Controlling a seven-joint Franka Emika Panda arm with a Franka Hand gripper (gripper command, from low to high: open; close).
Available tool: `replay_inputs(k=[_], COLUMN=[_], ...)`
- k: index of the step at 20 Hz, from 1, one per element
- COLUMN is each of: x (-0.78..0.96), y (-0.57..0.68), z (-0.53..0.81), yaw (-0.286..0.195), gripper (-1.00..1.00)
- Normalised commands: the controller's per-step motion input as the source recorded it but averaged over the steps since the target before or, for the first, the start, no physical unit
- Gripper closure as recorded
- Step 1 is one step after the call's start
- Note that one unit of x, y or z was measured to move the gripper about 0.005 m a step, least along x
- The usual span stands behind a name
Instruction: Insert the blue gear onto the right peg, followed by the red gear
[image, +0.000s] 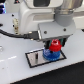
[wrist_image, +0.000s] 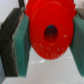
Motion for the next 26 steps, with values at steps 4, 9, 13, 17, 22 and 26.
replay_inputs(k=[4, 9, 13, 17, 22, 26], x=[0.17, 0.17, 0.15, 0.1, 0.03, -0.08], y=[-0.12, -0.07, -0.1, -0.05, -0.02, 0.0], z=[0.04, -0.06, -0.12, 0.08, -0.05, -0.03], yaw=[0.0, 0.0, 0.0, 0.0, 0.0, 0.0], gripper=[1.0, 1.0, 1.0, 1.0, 1.0, 1.0])
